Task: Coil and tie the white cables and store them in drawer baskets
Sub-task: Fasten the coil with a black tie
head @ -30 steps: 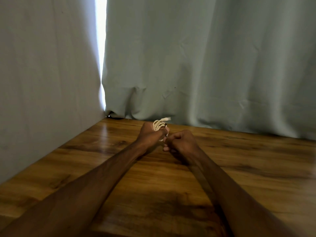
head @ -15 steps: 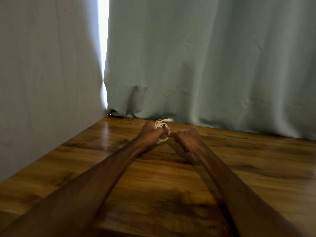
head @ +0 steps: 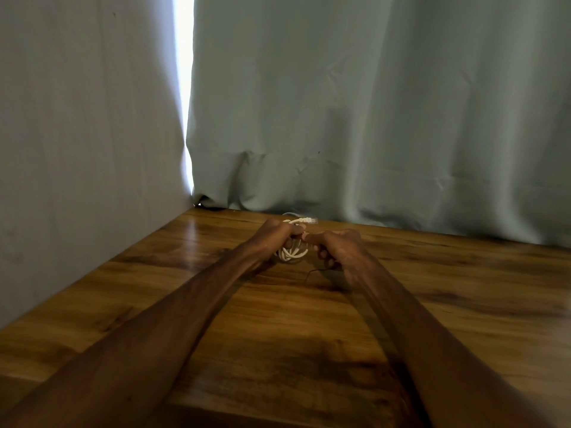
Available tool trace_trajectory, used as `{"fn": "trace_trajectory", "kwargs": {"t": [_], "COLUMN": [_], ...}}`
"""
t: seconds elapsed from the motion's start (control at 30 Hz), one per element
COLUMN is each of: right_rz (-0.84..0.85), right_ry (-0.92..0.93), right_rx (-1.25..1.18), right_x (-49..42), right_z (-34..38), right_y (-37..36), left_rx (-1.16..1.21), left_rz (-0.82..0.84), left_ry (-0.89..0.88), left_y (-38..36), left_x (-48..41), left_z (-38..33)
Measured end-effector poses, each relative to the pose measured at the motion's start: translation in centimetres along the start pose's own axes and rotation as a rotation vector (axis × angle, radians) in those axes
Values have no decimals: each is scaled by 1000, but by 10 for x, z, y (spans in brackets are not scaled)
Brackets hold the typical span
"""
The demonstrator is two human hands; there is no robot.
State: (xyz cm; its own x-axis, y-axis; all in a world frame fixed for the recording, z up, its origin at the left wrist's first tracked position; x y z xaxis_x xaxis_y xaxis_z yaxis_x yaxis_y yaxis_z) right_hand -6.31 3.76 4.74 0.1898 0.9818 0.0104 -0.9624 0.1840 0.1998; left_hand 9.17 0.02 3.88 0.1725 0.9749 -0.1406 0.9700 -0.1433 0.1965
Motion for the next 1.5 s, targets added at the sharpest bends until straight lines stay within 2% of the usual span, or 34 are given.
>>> {"fn": "trace_trajectory", "kwargs": {"t": [0.2,0.33,0.47,0.6,0.67,0.83,1.17,1.27,1.37,1.5], "right_rz": [-64,-175,-227,-275,-242,-16,224,291,300,264], "right_ry": [96,194,185,156,100,-159,-192,-163,-119,-99], "right_rx": [80,147,207,179,80,-277,-589,-593,-495,-476], "right_x": [0,0,-1,2,4,6,7,9,8,6], "right_z": [-1,-3,-5,-9,-10,-10,-9,-7,-10,-14], "right_y": [-5,-9,-11,-14,-15,-20,-32,-32,-33,-30], "left_rx": [60,-105,-118,-285,-307,-300,-380,-291,-284,-118], "left_rz": [-10,-32,-60,-27,-21,-77,-162,-159,-114,97], "left_ry": [14,10,-55,-167,-189,-243,-382,-325,-292,-159], "left_y": [6,2,-10,-19,-20,-16,-20,-19,-14,-16], "left_x": [-6,3,10,20,21,18,18,17,12,6], "left_z": [2,-6,-6,-9,-9,-8,-10,-11,-8,0]}}
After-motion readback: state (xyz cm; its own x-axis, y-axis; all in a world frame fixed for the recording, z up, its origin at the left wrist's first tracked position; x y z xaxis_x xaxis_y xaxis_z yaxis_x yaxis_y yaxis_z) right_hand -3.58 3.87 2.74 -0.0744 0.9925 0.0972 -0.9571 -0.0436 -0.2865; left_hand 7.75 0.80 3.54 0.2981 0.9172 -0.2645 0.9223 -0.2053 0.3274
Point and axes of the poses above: each hand's wrist, its own x-axis away from the middle knuckle, its own y-axis out of the back of the hand, z = x × y, the point moved 2 cm from there along -x, towards the middle knuckle, and after that the axes turned 3 degrees about -y, right-handed, at the moved point
